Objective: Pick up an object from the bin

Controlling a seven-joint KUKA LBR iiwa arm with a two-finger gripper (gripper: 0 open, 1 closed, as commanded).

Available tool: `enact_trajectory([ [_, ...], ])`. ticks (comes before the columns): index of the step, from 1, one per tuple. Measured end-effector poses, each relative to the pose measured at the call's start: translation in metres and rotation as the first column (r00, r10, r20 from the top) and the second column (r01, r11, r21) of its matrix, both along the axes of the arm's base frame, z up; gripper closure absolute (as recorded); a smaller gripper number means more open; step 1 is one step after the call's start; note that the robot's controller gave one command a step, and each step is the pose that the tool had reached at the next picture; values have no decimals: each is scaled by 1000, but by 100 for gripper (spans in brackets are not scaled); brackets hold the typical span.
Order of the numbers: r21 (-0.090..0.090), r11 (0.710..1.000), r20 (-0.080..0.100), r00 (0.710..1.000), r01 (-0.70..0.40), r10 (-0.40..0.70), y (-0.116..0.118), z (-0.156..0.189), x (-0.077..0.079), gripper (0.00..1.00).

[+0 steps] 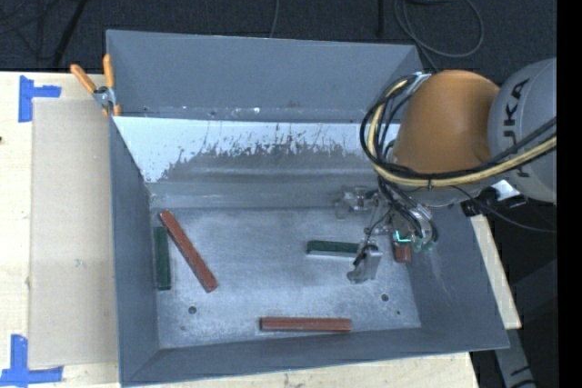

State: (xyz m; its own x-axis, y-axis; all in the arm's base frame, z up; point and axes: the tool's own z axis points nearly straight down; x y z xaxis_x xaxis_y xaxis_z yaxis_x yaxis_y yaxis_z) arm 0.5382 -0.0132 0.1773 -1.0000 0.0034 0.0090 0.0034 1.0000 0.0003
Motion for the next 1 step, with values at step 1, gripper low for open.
enact_trajectory([
  [1,0,998,3,998,-64,64,-43,-112,26,0],
])
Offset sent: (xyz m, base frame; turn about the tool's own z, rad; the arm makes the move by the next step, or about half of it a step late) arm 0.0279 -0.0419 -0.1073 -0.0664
